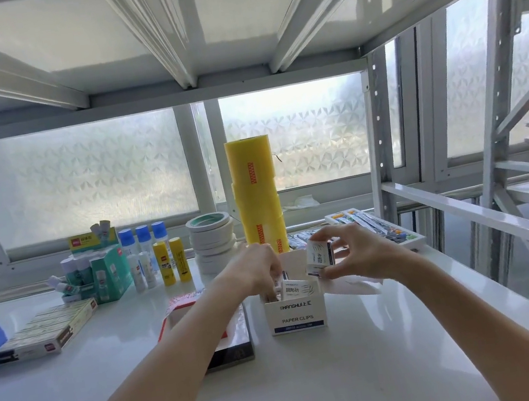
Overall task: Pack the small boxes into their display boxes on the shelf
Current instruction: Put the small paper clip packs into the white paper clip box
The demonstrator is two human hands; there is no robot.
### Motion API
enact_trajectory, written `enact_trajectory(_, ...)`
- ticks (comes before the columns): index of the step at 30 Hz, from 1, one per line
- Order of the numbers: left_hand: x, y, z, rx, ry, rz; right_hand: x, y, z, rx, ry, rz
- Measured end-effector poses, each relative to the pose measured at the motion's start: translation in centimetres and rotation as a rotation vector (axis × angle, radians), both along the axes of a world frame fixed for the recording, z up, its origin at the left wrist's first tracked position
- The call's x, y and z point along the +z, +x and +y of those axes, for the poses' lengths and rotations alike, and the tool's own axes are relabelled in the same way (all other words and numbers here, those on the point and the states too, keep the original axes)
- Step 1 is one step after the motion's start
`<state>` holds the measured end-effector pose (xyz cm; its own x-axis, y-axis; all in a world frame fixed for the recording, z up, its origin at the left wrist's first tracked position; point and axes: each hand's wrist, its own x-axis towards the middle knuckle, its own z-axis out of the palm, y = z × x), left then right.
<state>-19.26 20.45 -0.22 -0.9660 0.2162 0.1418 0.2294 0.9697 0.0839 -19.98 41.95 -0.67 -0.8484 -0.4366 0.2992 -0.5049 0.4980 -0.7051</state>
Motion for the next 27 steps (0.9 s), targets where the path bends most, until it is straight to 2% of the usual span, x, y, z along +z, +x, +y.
enact_trajectory(4,-0.3,0.2,-0.7,-0.017,0.099,-0.017,0.3,0.0,0.0,0.055,-0.001,-0.003)
enact_trajectory(10,-0.9,0.6,-0.5,0.018,0.040,0.033,1.0,-1.0,-1.9,0.046,-0.019,0.021)
enact_trajectory(13,-0.9,0.7,-0.5,0.049,0.027,0.047,1.4,-1.9,-4.0,0.023,0.144,0.043)
enact_trajectory(17,-1.0,0.9,-0.5,0.059,-0.010,0.086,2.1,-2.3,-5.9,-0.011,0.490,0.130)
enact_trajectory(20,-1.0,1.0,-0.5,0.067,-0.032,0.064,2.6,-2.1,-6.8,-0.032,0.644,0.205)
enact_trajectory(23,-0.9,1.0,-0.4,0.077,-0.049,0.066,2.4,-2.1,-7.5,-0.052,0.727,0.261)
enact_trajectory(27,-0.9,1.2,-0.2,0.078,-0.076,0.075,1.8,-2.6,-7.0,-0.057,0.660,0.272)
